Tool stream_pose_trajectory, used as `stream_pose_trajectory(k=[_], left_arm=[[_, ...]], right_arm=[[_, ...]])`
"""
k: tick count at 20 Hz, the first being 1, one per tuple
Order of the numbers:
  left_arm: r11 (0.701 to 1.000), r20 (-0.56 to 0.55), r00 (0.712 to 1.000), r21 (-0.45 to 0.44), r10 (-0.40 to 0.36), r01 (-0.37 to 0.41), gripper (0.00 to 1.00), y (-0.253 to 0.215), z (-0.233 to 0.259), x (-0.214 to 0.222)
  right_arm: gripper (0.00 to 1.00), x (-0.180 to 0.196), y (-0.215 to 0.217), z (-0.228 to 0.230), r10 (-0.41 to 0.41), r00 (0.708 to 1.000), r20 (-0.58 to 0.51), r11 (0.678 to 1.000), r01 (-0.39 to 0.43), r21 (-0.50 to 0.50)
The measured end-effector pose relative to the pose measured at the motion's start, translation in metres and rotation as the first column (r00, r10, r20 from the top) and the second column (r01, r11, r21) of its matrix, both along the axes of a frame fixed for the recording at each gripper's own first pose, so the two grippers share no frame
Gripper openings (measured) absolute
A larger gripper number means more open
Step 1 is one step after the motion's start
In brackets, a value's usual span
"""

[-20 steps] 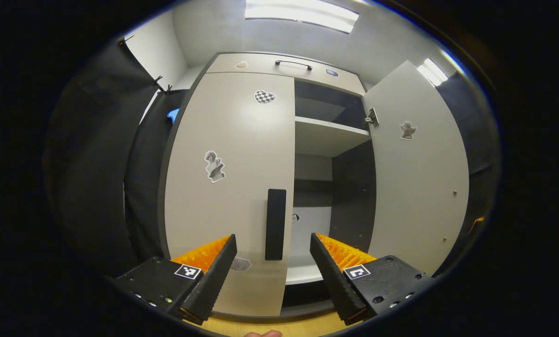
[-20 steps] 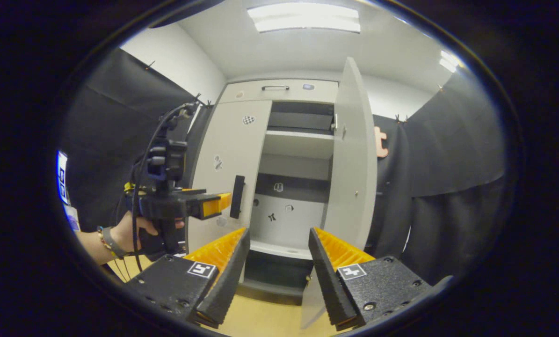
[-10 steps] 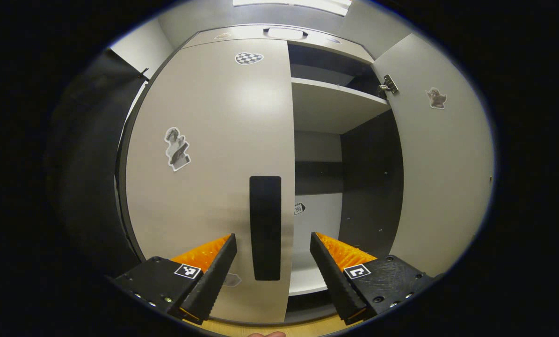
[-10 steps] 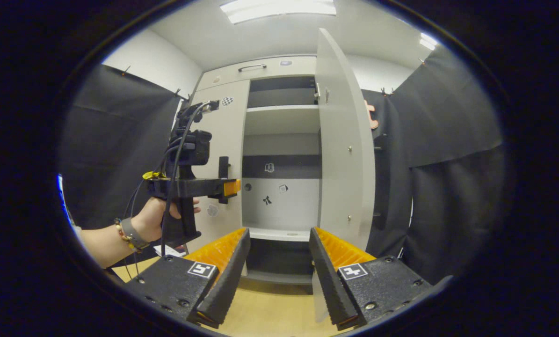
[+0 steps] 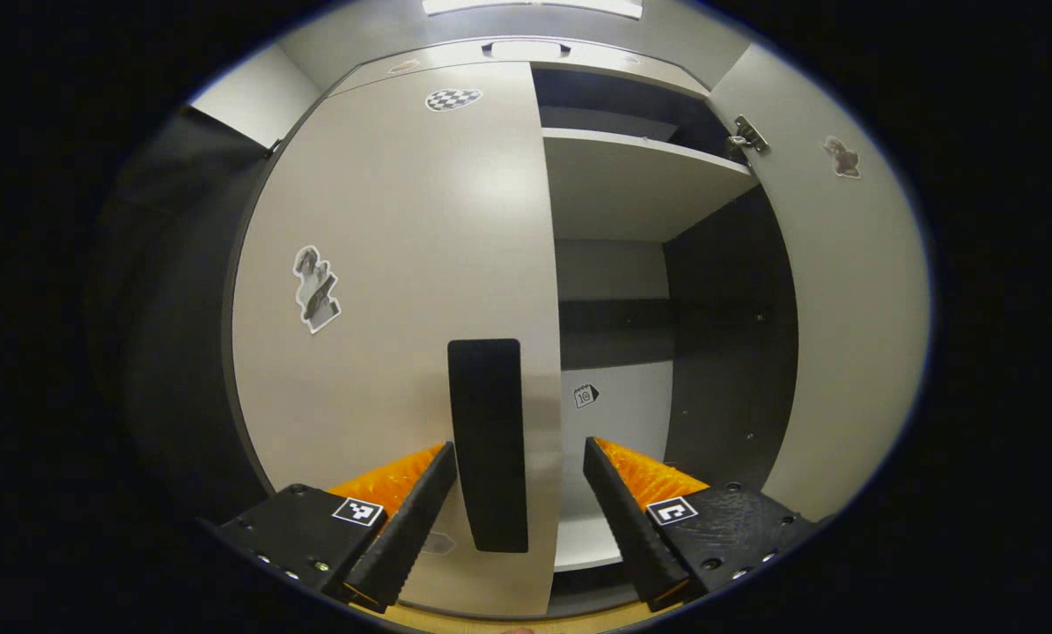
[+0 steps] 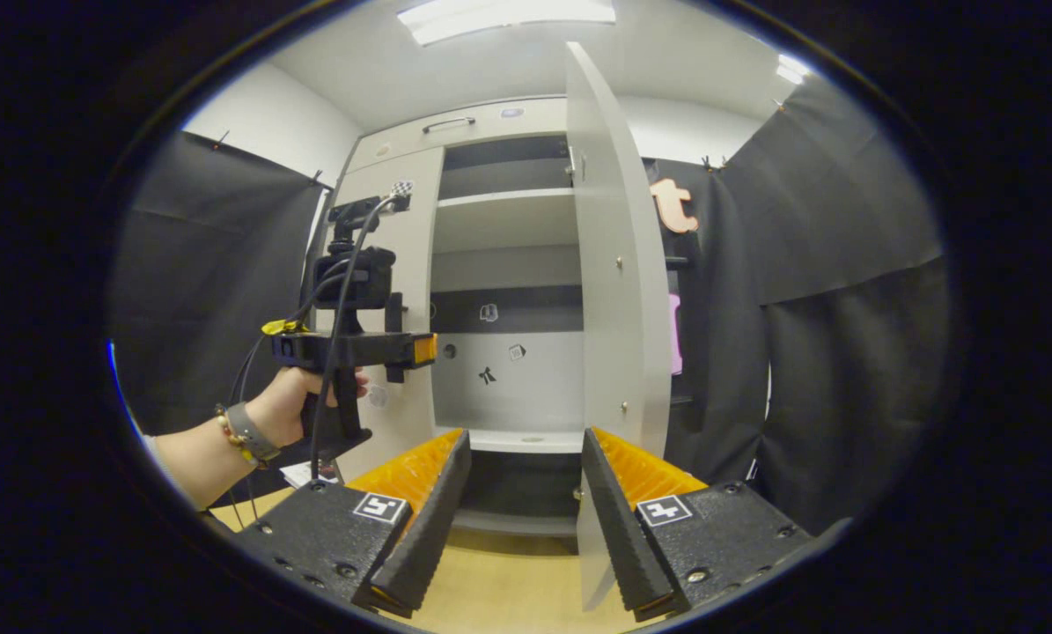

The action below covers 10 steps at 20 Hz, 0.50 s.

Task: Open the right door of the double-door shoe cabinet with the right hand, and open the left door with the left hand.

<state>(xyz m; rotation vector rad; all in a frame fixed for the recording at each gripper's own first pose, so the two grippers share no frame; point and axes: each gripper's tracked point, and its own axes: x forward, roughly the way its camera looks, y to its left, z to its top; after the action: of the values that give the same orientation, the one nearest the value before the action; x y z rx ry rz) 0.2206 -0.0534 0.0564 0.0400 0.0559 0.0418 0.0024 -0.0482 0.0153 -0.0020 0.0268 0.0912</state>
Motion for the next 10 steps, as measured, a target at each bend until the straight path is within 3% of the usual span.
stream_pose_trajectory(k=[1,2,4,7,10], left_arm=[[1.000,0.016,1.000,-0.009,-0.009,0.009,0.95,-0.002,0.001,0.002],[1.000,0.016,1.000,-0.012,-0.014,0.014,0.69,0.002,0.000,0.005],[0.997,0.016,0.999,-0.074,-0.028,0.029,0.31,0.005,0.001,0.003],[0.999,-0.024,0.999,-0.020,-0.046,0.046,0.28,0.006,-0.002,-0.002],[0.998,-0.015,0.998,-0.027,-0.063,0.063,0.16,0.006,-0.002,0.003]], right_arm=[[0.84,0.001,0.002,0.000,0.008,1.000,-0.001,1.000,-0.008,-0.002],[0.85,0.002,0.005,-0.002,0.016,1.000,-0.001,1.000,-0.016,-0.004],[0.81,0.004,0.009,-0.005,0.026,1.000,-0.007,1.000,-0.026,-0.013],[0.84,0.003,0.014,-0.006,0.049,0.999,-0.009,0.999,-0.049,-0.017],[0.81,0.002,0.016,-0.009,0.049,0.999,-0.005,0.999,-0.049,-0.021]])
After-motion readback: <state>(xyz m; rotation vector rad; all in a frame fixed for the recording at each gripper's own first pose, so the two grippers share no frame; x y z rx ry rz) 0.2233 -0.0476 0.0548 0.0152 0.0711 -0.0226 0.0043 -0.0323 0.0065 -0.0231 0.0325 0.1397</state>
